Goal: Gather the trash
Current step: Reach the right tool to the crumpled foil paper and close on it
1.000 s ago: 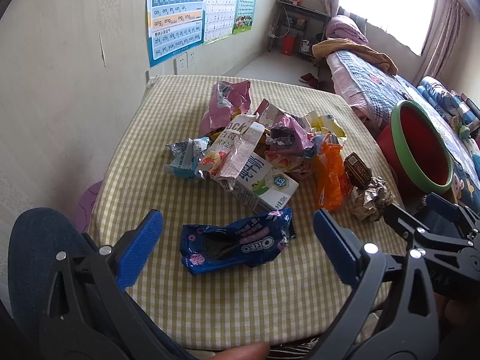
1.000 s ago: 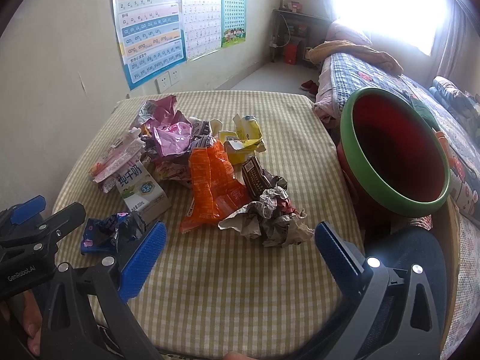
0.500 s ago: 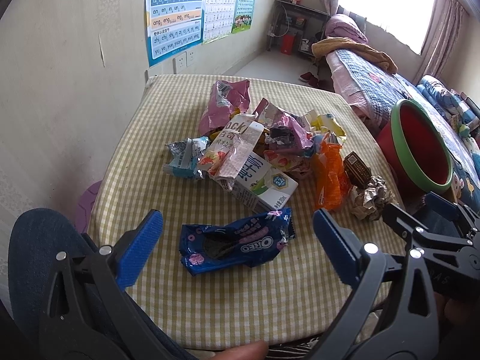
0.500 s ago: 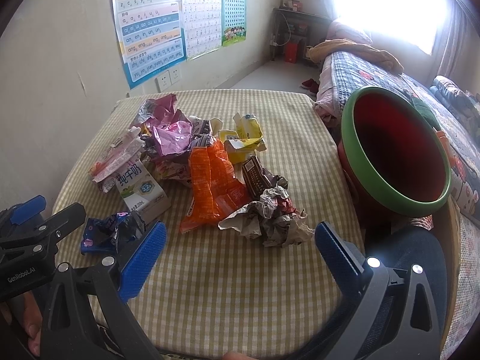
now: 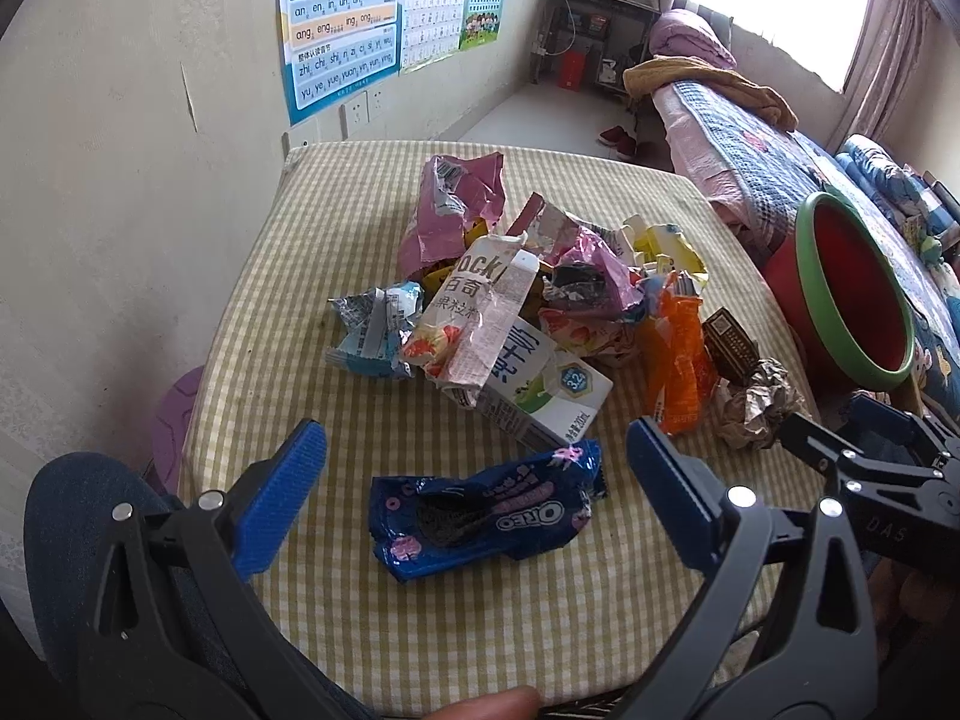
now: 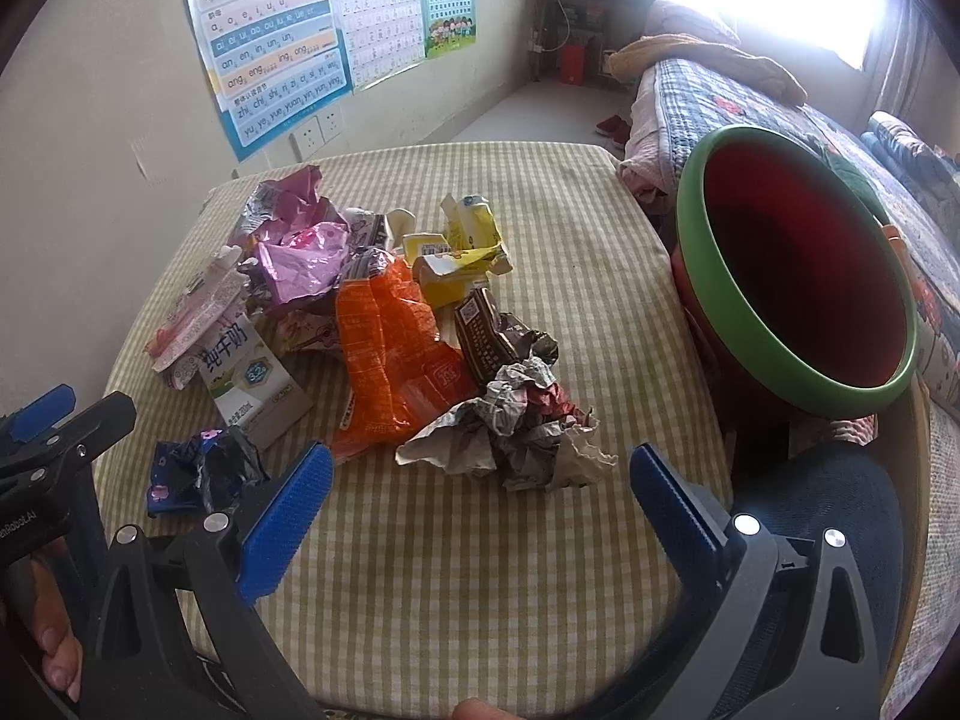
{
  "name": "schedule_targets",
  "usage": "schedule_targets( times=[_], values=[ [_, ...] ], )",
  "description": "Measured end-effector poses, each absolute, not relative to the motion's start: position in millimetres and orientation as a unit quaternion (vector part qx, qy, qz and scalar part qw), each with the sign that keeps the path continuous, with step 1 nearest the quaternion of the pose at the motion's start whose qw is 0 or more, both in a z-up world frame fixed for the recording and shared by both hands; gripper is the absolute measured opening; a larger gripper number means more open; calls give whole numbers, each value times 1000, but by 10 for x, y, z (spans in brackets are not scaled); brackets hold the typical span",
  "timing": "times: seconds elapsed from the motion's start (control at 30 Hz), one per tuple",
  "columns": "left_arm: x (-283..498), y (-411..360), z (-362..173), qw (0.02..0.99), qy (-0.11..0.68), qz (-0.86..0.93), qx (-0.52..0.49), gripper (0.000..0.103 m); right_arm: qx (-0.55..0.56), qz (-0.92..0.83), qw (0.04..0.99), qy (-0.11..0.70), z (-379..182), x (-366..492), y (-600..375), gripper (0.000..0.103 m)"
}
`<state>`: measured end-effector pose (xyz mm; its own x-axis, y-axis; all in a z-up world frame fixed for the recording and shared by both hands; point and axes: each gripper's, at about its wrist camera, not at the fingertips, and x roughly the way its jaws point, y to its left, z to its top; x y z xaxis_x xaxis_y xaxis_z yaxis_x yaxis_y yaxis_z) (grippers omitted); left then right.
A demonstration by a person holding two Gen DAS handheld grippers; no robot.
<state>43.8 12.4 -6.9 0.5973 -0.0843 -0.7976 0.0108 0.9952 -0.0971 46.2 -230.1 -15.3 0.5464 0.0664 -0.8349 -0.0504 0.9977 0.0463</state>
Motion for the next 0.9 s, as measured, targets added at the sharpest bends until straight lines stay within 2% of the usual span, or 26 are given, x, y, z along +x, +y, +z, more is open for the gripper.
schedule_targets(
  times=[0.37,0.5,0.6,0.77,0.83,0.9],
  values=[
    [998,210,-259,874,483,-29,-32,98,8,44,853,520,-360,792,-2388,91],
    [1166,213,-333,868,494,-37,-25,93,14,46,847,530,-426,860,-2436,89],
    [1241,185,-410,862,505,-43,-14,79,24,53,835,548,-531,911,-2451,76],
    [1230,149,-494,854,516,-58,-8,46,26,46,830,556,-604,931,-2488,56],
    [1193,141,-488,856,514,-61,-6,41,24,43,834,550,-572,913,-2496,39],
    [1156,138,-468,858,510,-63,-6,38,22,45,836,546,-549,893,-2497,31]
  ],
)
